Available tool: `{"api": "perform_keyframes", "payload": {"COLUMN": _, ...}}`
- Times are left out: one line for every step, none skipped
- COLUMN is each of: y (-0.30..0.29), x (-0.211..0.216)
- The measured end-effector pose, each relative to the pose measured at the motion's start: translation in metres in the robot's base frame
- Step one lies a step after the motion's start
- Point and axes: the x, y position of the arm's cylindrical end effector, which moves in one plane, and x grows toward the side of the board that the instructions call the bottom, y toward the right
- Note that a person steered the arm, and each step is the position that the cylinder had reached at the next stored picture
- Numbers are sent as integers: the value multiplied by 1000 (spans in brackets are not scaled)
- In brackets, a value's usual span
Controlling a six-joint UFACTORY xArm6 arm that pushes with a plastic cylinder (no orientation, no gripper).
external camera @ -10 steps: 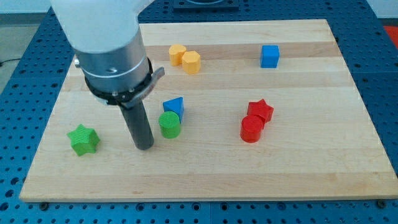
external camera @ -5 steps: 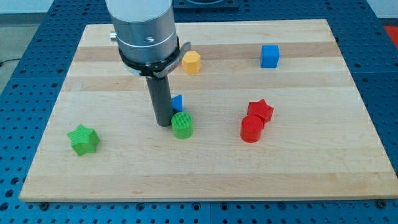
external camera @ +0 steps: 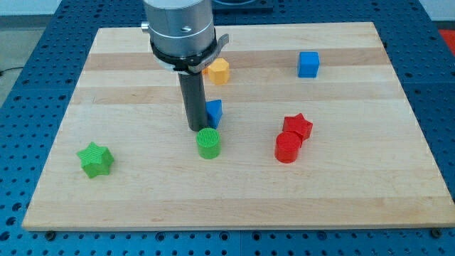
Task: Move the blue triangle diagonal to the blue cube
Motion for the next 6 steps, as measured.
{"api": "perform_keyframes", "payload": {"y": 2, "x": -1}}
{"api": "perform_keyframes", "payload": {"y": 3, "x": -6}}
{"api": "perform_keyframes", "payload": {"y": 5, "x": -13}}
{"api": "perform_keyframes", "payload": {"y": 10, "x": -25}}
{"api": "perform_keyframes", "payload": {"y": 17, "x": -32}}
{"api": "perform_keyframes", "payload": {"y": 20, "x": -32}}
